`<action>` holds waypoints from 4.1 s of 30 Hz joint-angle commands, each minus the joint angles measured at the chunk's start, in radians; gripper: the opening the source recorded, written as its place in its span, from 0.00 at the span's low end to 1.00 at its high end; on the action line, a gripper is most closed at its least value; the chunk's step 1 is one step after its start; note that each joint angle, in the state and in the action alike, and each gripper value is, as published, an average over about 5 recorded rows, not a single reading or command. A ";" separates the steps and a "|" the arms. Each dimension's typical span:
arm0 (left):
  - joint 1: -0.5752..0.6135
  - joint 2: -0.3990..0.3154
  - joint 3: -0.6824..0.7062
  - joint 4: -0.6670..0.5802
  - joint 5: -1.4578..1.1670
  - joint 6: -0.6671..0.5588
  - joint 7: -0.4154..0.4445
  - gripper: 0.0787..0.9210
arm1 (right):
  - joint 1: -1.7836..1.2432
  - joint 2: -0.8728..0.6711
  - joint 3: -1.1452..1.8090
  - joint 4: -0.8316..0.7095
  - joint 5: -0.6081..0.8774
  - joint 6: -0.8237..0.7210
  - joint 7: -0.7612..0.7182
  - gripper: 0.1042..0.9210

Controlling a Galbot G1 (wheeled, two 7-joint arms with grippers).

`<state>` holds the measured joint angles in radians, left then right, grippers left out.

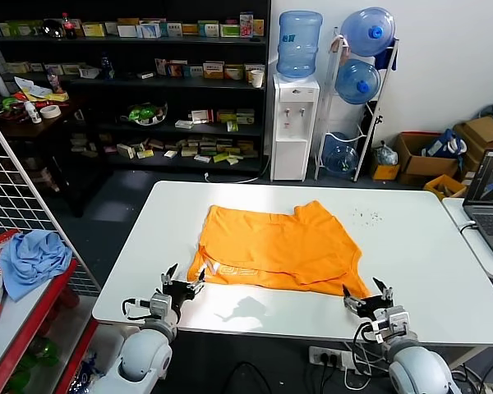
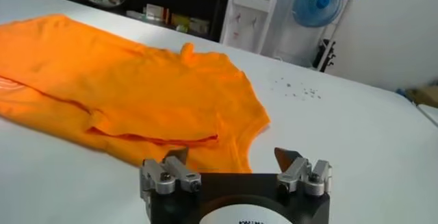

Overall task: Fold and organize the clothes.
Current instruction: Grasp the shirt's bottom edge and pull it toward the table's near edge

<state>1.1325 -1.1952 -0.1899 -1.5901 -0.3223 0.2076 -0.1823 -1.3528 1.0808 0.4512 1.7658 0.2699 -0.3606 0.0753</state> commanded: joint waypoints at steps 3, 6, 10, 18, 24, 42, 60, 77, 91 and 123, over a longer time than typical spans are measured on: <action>-0.006 -0.006 -0.003 0.050 -0.028 0.009 0.004 0.88 | 0.011 0.009 0.003 -0.072 -0.007 0.002 -0.001 0.79; -0.012 -0.005 -0.005 0.057 -0.027 0.008 0.007 0.88 | 0.018 0.011 0.001 -0.082 -0.005 -0.002 0.001 0.73; -0.008 -0.001 -0.002 0.050 -0.026 0.007 0.007 0.81 | 0.020 0.012 -0.001 -0.085 -0.001 -0.010 0.009 0.59; 0.032 0.006 0.000 -0.010 -0.017 0.003 0.001 0.54 | 0.017 0.008 -0.004 -0.092 0.003 -0.032 0.021 0.31; 0.082 0.024 -0.003 -0.079 -0.015 0.003 -0.008 0.33 | -0.015 -0.006 -0.003 -0.032 0.005 -0.050 0.035 0.12; 0.172 -0.011 -0.027 -0.205 -0.017 -0.008 -0.010 0.02 | -0.081 -0.096 -0.007 0.070 0.021 -0.101 0.045 0.03; 0.046 -0.074 -0.001 0.020 -0.004 -0.022 0.002 0.60 | -0.071 -0.096 -0.015 0.052 0.023 -0.097 0.043 0.03; 0.102 -0.033 -0.008 -0.059 -0.015 -0.017 -0.001 0.23 | -0.085 -0.120 -0.013 0.079 0.023 -0.093 0.040 0.03; 0.330 0.018 -0.008 -0.316 -0.002 0.032 -0.055 0.02 | -0.245 -0.199 -0.006 0.194 0.033 -0.112 0.056 0.03; -0.043 0.081 0.043 -0.188 -0.052 0.010 -0.002 0.67 | 0.125 -0.257 0.014 0.082 0.367 -0.041 0.083 0.71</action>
<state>1.4018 -1.1230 -0.1966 -1.9610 -0.3197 0.2296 -0.2111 -1.5042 0.8359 0.4948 2.0139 0.5008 -0.4702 0.1760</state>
